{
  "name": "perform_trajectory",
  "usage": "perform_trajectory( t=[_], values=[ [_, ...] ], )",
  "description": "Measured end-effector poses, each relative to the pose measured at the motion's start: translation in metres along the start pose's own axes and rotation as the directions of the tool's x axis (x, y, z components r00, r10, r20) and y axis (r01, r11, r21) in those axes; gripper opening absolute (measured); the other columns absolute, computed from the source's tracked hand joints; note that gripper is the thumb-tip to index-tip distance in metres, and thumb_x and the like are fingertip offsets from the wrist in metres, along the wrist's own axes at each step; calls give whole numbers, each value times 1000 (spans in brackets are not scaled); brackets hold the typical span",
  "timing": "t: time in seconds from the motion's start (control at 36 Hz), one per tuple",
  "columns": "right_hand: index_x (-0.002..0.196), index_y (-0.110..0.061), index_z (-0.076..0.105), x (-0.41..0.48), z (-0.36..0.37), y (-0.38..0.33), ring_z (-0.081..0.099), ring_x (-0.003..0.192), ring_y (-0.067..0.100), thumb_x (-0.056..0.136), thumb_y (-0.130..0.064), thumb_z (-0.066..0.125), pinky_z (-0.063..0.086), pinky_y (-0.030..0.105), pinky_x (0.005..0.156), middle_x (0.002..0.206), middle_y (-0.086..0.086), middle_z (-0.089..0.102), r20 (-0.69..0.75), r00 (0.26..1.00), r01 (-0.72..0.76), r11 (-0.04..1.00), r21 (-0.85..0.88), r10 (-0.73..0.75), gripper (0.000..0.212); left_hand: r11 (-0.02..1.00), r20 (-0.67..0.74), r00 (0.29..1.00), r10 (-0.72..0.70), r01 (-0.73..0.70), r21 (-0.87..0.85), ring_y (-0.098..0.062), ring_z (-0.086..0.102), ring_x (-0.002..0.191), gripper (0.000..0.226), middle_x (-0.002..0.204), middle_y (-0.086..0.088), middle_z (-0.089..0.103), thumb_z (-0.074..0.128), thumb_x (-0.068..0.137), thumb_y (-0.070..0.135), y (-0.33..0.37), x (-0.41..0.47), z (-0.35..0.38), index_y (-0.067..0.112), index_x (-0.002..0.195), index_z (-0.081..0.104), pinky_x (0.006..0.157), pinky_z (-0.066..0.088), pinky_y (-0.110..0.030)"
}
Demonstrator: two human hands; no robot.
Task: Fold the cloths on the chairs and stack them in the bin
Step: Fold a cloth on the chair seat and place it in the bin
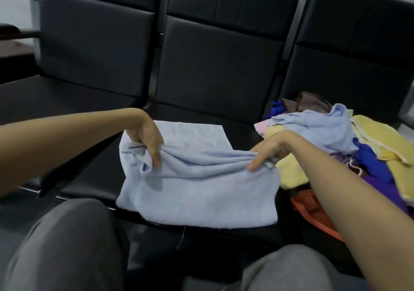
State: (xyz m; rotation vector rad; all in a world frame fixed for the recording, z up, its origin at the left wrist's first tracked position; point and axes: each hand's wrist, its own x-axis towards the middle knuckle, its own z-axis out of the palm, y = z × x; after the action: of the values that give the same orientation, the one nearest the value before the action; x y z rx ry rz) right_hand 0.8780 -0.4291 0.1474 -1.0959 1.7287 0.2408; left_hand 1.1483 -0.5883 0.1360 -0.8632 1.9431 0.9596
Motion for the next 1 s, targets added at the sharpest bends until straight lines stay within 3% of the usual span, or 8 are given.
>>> perform_trajectory(
  t=[0.06,0.14,0.19,0.33,0.5,0.58,0.75,1.0],
  values=[
    [106,-19,63,8,1,2,69,89,13,82,-34,63,55,30,84,98,-4,72,-53,995,93,993,66,-90,28,998,-100,995,22,-29,-63,-19,64,100,33,110,-7,67,63,90,13,-10,5,-2,5,122,59,94,51,-32],
    [109,-14,61,21,-3,0,65,89,18,87,-35,61,52,35,82,100,2,68,-240,957,184,980,70,-162,31,995,-264,964,24,-49,-90,-10,62,77,30,95,-2,66,66,89,19,-25,11,-8,10,117,62,65,52,-20],
    [112,-9,61,29,-9,0,63,88,19,95,-28,57,52,29,73,104,7,65,-377,908,209,977,30,-183,26,984,-323,946,33,-87,-153,-7,61,68,34,92,1,69,70,83,26,-34,14,-13,10,112,64,61,50,-18],
    [112,-7,62,50,-28,-5,61,104,31,93,-30,55,50,34,80,115,16,61,-540,820,168,982,-91,-190,31,962,-427,904,28,-141,-234,-14,61,83,48,99,-3,68,78,67,38,-51,20,-26,14,107,66,73,52,-24],
    [95,-14,60,73,-52,-13,54,86,17,86,-24,63,45,30,73,99,4,57,-588,780,201,976,-87,-213,14,894,-484,872,75,-274,-355,-16,65,88,17,95,-1,71,62,91,22,-68,23,-45,16,107,67,83,51,-29],
    [94,-14,59,88,-63,-18,54,85,16,85,-19,64,43,29,71,98,3,58,-582,782,256,967,-23,-220,12,895,-632,775,-14,-272,-353,-12,56,67,18,77,1,62,55,96,27,-77,32,-55,14,97,69,67,48,-23],
    [101,-10,57,110,-84,-28,59,91,18,89,-17,62,48,27,71,99,3,60,-531,815,406,883,237,-232,14,868,-838,510,-192,-309,-387,-22,58,81,14,89,-8,61,59,92,19,-93,55,-80,8,95,66,67,46,-28],
    [106,-12,57,180,-105,-45,54,89,19,88,-13,58,42,31,70,97,3,55,-719,695,402,846,351,-32,19,912,-888,343,-307,-159,-377,-22,55,83,16,95,-7,62,57,87,21,-106,104,-94,13,96,67,68,39,-28]
  ],
)
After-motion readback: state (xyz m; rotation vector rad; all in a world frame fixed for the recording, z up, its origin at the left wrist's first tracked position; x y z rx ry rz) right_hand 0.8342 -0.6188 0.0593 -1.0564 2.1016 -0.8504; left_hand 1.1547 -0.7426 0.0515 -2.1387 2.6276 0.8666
